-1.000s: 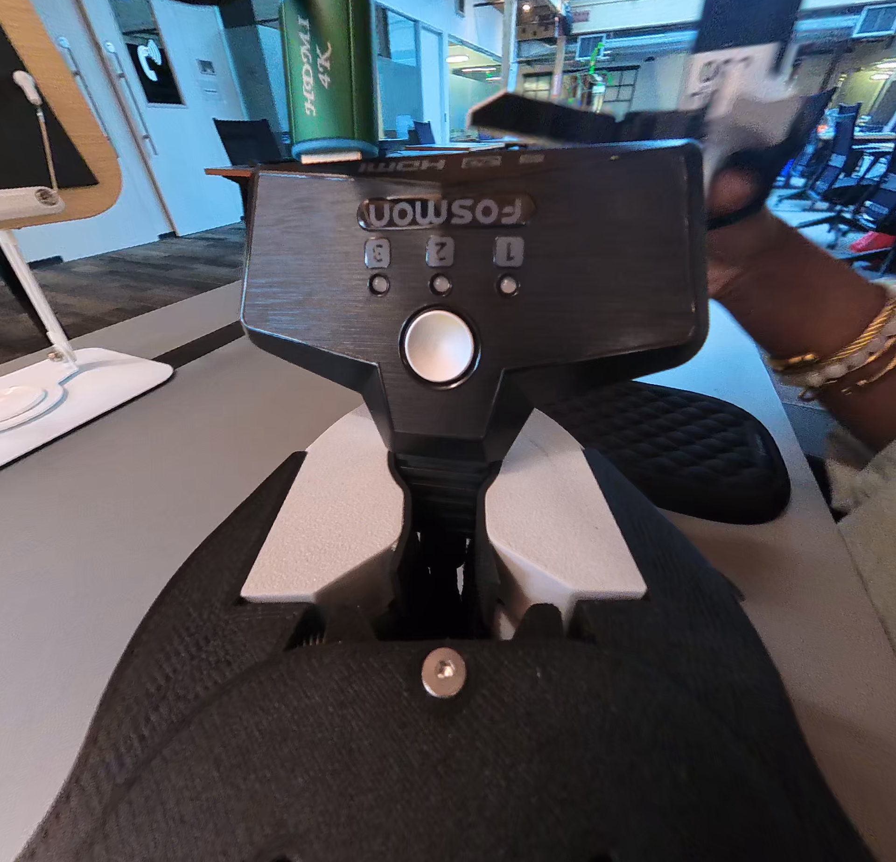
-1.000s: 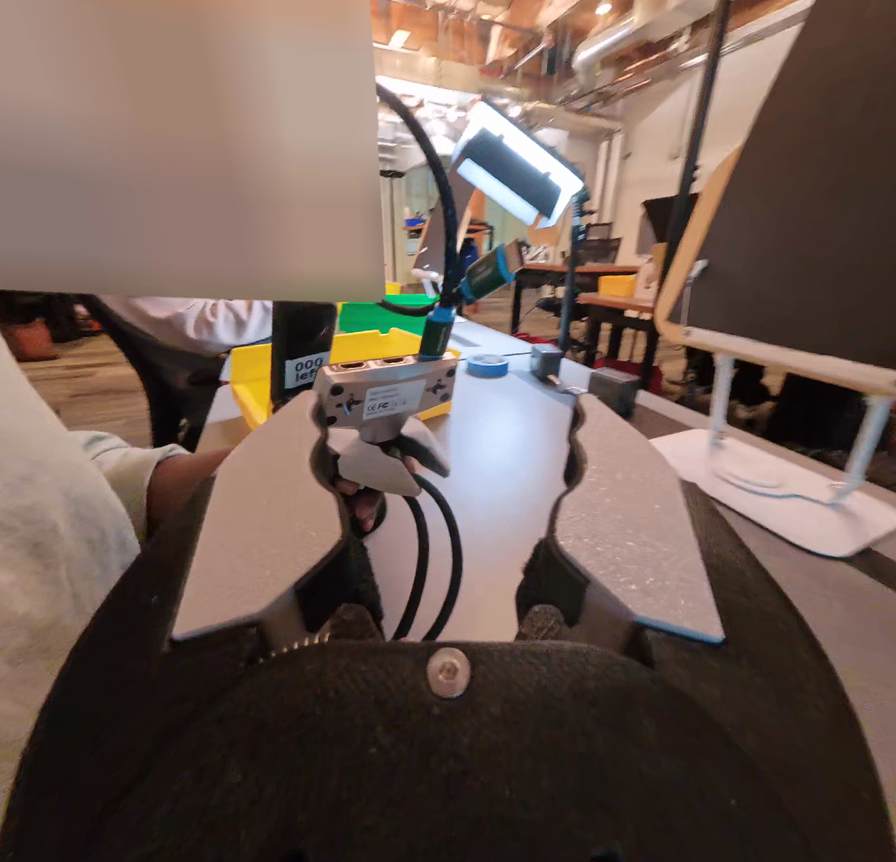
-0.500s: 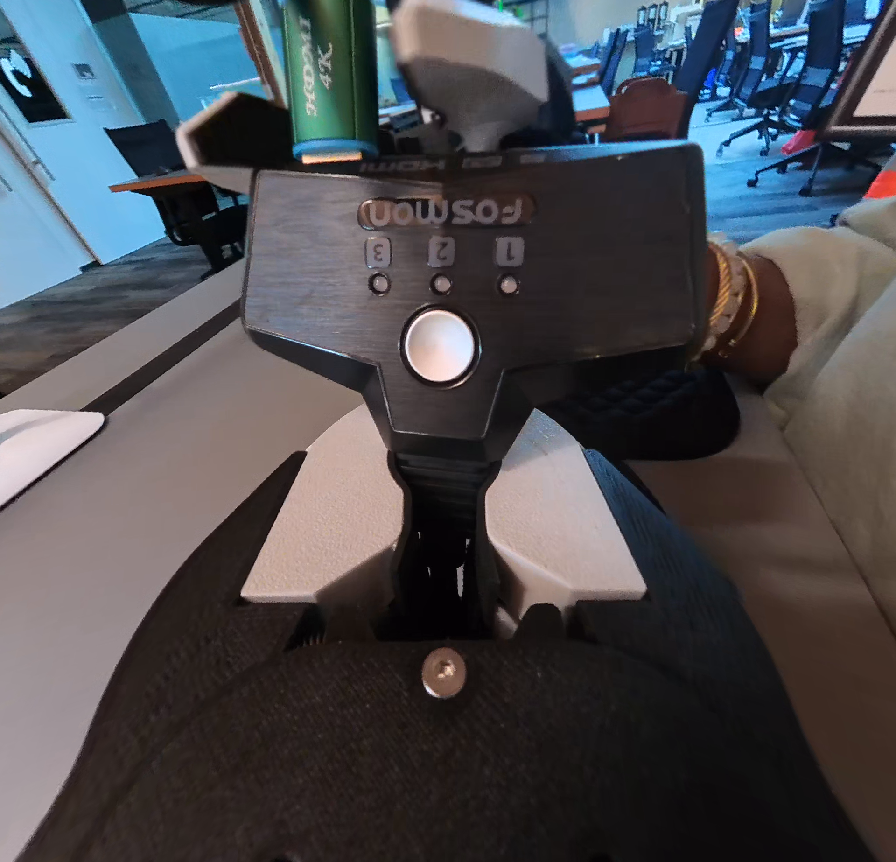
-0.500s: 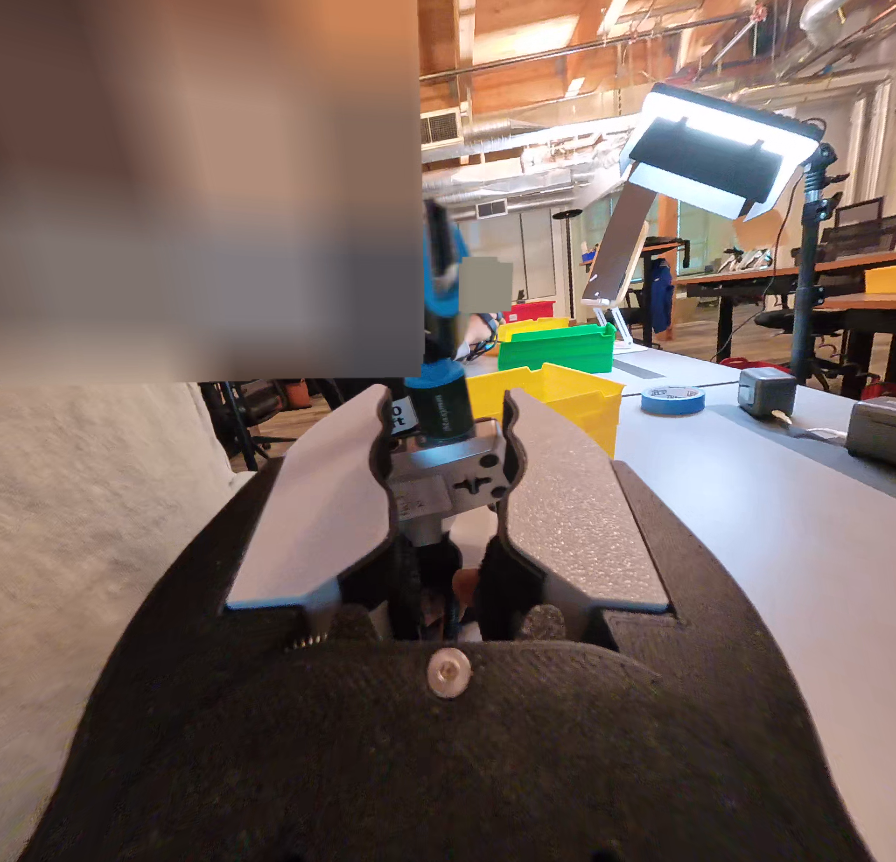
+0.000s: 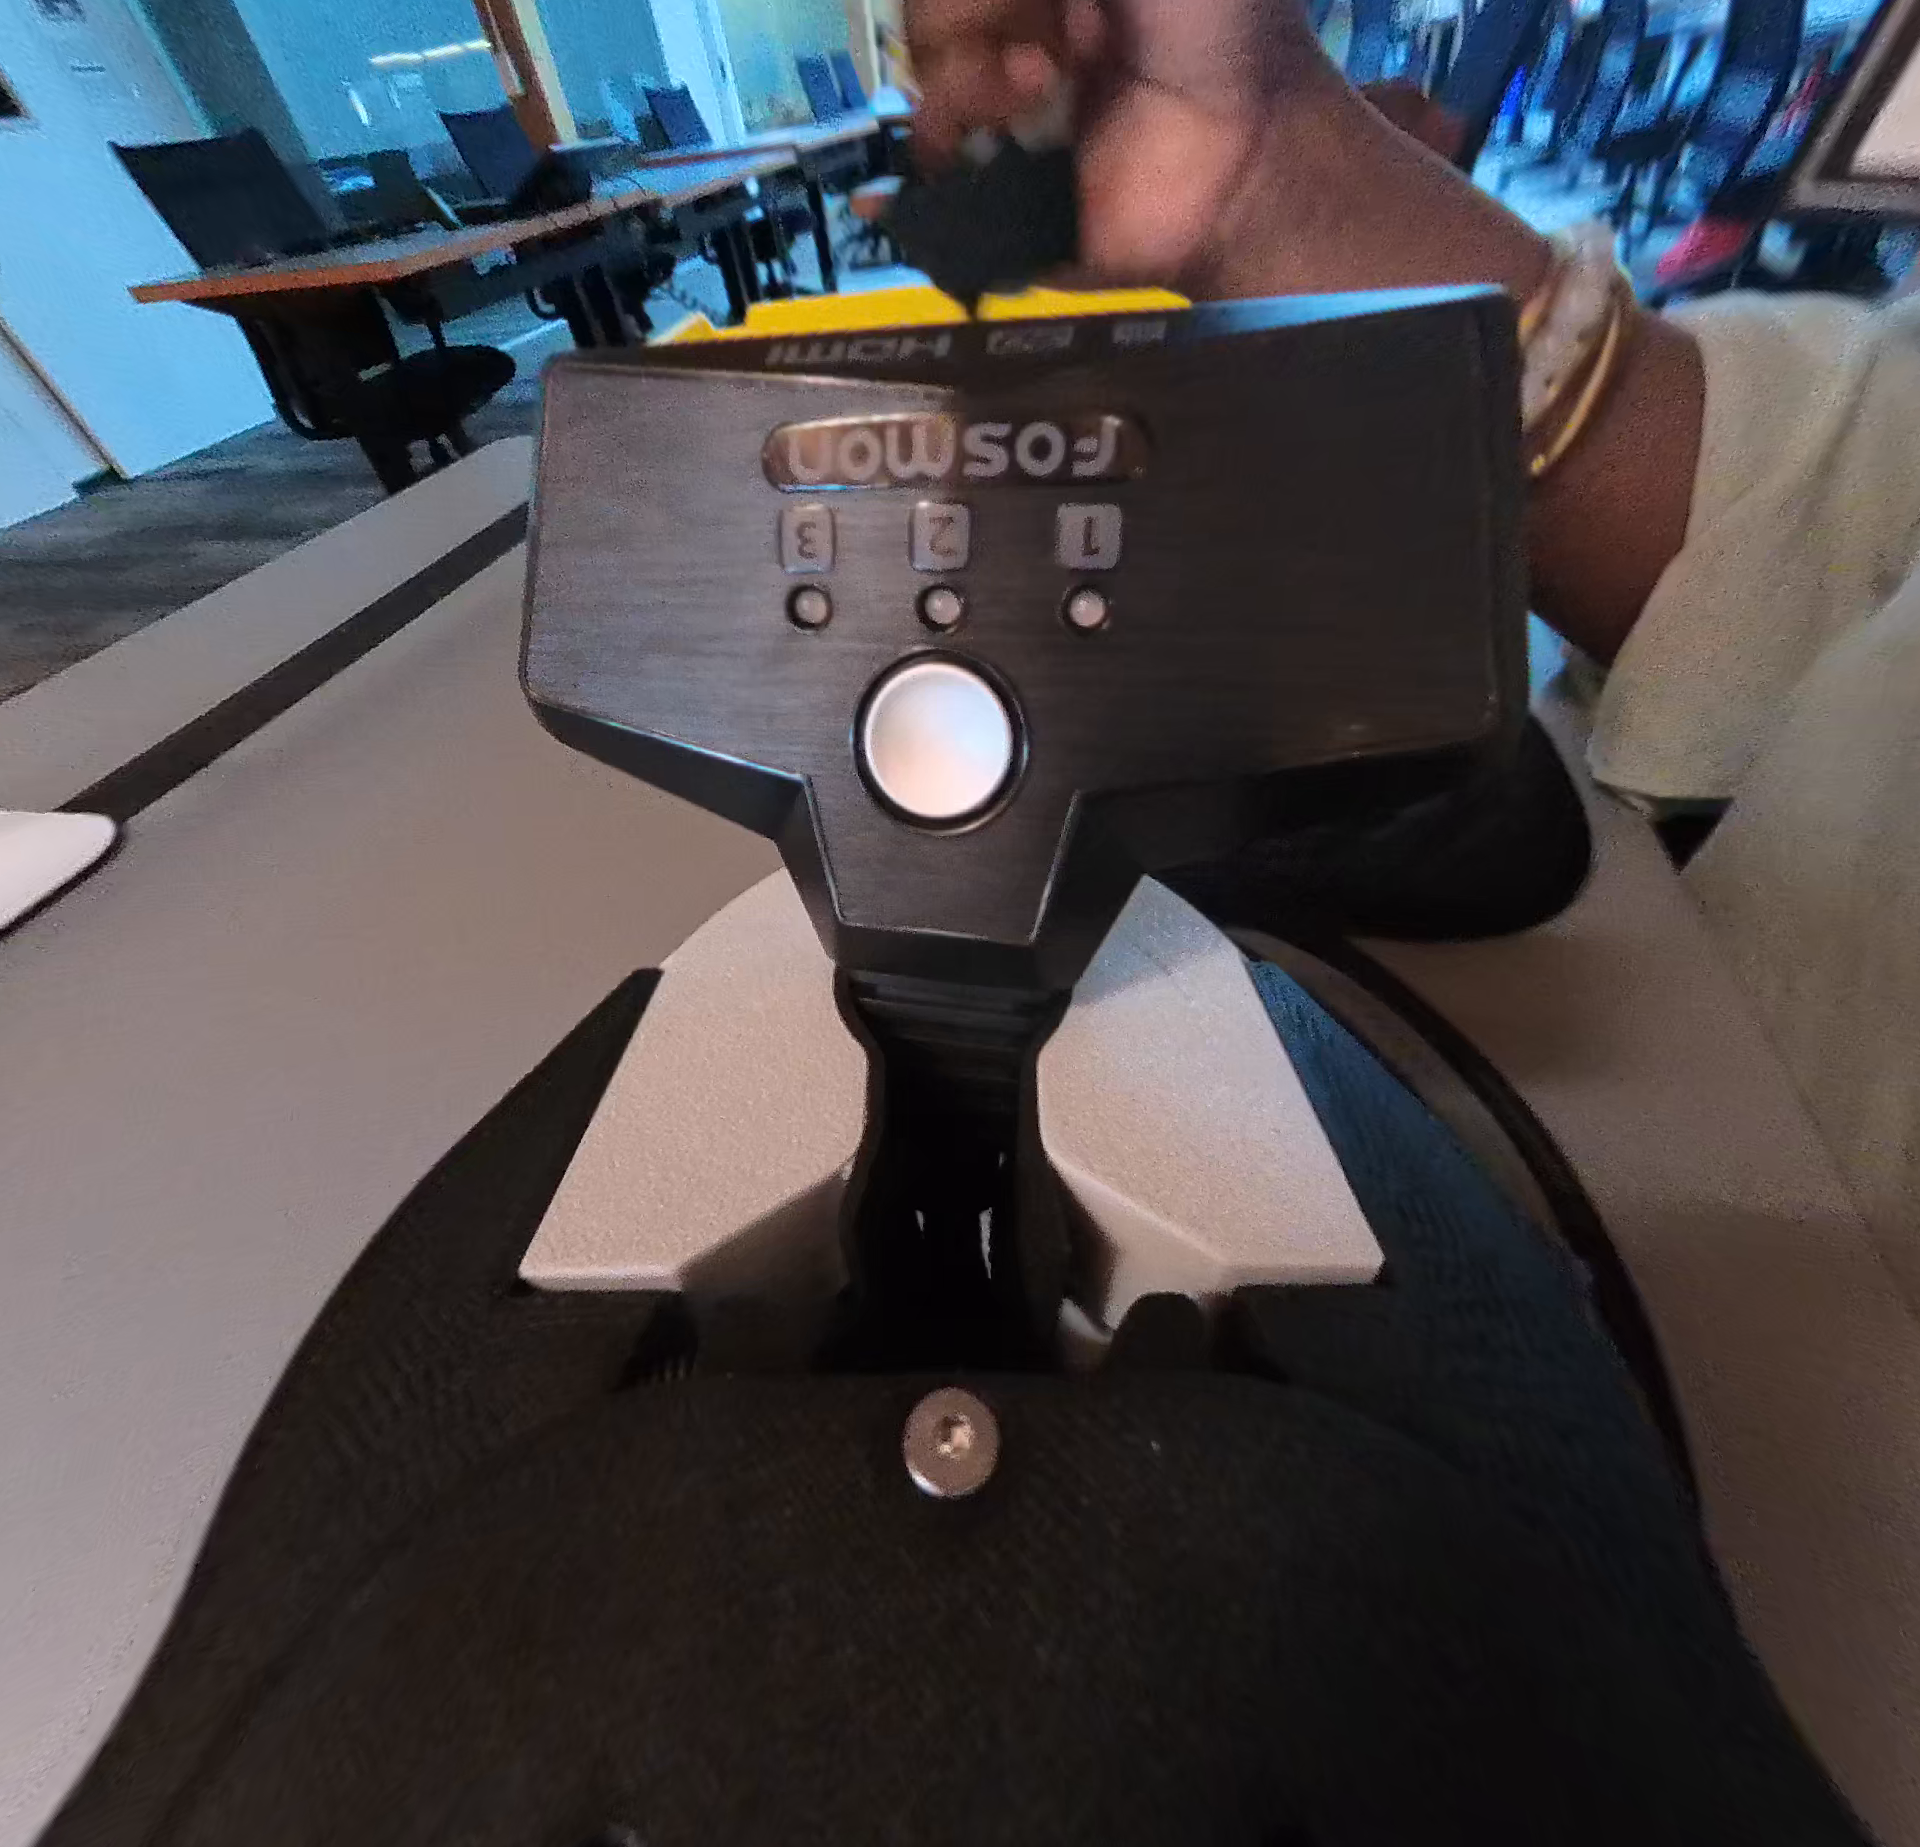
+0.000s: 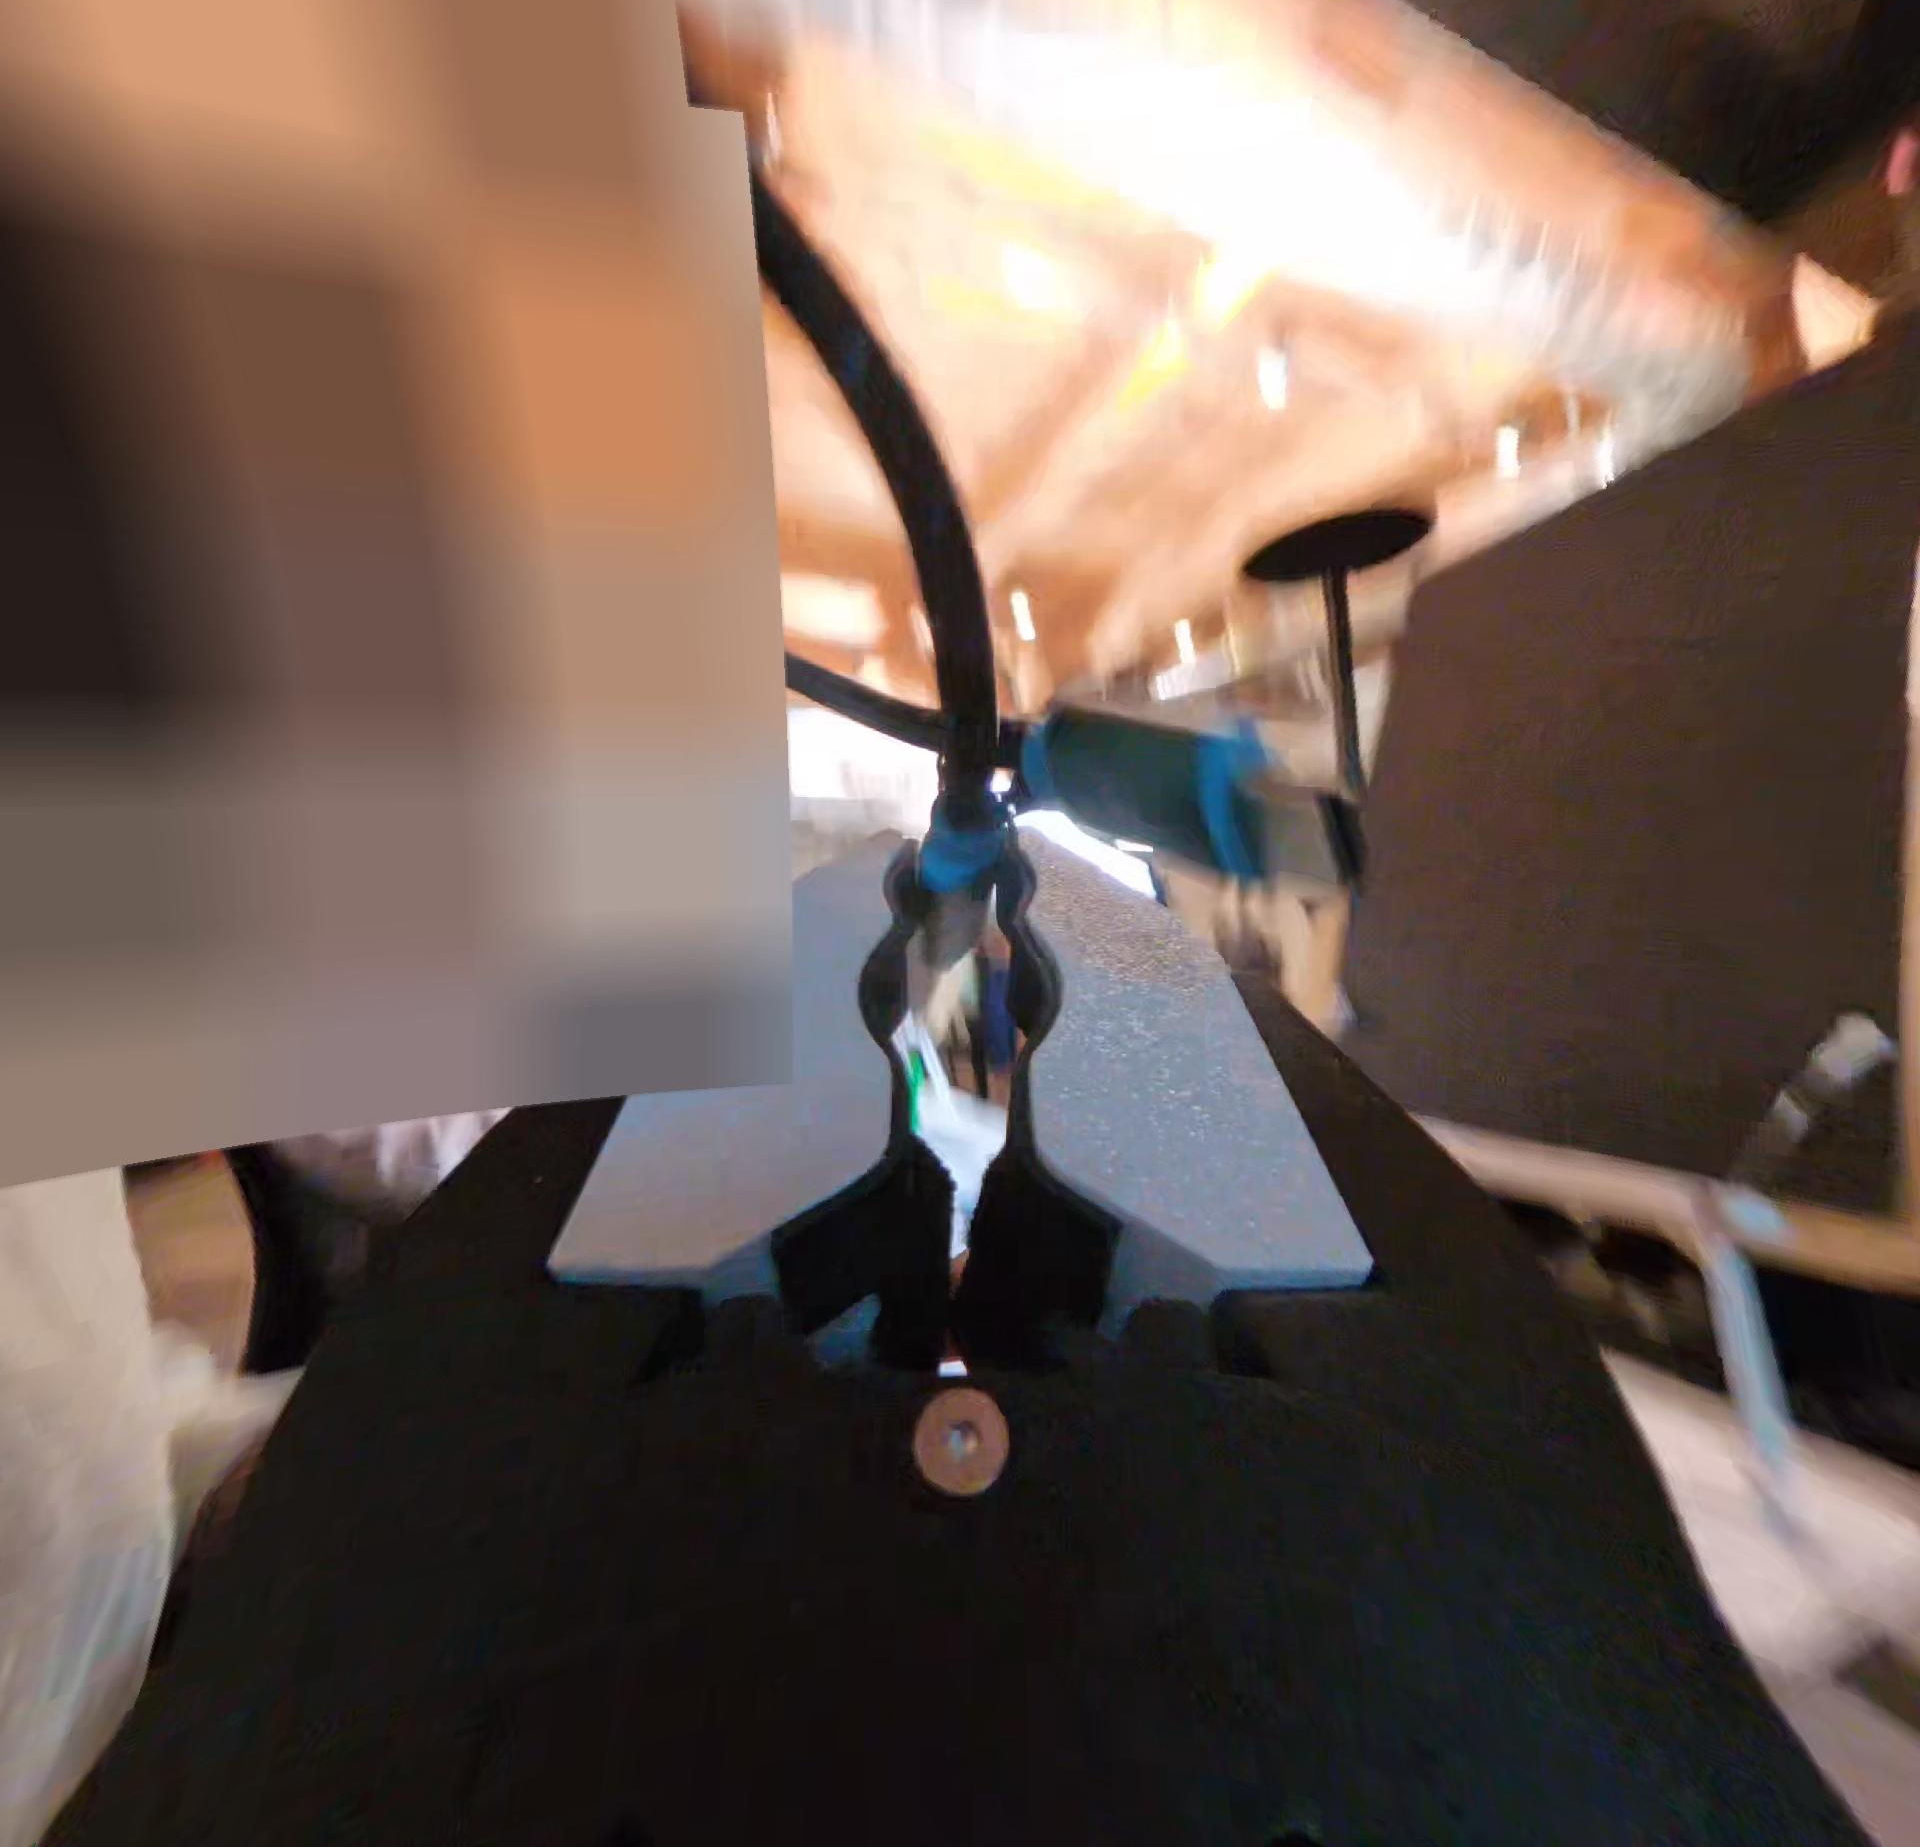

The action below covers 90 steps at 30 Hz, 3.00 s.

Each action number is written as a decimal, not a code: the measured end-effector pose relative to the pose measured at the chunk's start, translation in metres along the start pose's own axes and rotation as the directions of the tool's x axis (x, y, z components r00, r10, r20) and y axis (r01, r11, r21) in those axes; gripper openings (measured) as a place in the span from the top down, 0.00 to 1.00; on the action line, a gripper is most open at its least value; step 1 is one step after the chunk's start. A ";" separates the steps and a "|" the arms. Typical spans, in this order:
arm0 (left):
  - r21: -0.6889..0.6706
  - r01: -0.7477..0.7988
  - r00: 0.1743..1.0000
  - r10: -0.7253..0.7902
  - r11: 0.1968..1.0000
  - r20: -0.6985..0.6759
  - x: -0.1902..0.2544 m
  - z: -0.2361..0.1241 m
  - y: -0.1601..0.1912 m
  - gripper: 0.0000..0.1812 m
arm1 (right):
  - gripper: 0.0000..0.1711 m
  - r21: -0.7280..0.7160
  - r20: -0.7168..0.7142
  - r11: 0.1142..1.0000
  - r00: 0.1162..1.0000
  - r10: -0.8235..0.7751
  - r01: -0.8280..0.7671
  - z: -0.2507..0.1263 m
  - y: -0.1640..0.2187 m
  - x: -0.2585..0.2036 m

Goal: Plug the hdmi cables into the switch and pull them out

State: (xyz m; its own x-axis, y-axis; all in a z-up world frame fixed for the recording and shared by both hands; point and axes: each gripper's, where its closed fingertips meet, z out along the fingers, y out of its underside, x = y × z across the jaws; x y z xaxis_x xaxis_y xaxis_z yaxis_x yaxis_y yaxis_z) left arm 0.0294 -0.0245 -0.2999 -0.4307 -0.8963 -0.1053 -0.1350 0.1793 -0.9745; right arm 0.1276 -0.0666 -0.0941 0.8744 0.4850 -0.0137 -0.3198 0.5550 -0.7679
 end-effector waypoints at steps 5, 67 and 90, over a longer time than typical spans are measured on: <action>0.098 0.094 0.995 -0.097 0.991 0.034 -0.015 -0.010 -0.013 0.88 | 0.93 -0.351 -0.139 0.934 0.982 -0.127 0.071 -0.026 0.016 0.000; 0.235 -0.359 0.739 0.121 0.904 0.663 -0.068 -0.075 -0.067 0.88 | 0.30 -0.706 0.293 0.632 0.944 -0.151 0.320 0.004 0.192 -0.072; 0.371 -0.245 0.836 0.002 0.896 0.548 -0.072 -0.077 -0.069 0.87 | 0.98 -0.780 -0.121 0.621 0.992 -0.022 -0.081 -0.002 0.204 -0.021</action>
State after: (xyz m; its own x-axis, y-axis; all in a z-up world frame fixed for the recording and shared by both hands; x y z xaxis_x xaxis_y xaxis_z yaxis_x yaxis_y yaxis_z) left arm 0.0012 0.0592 -0.2097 0.1290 -0.9716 -0.1984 0.3152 0.2299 -0.9208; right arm 0.0448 0.0347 -0.2514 0.9190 0.3873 -0.0739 0.0151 -0.2220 -0.9749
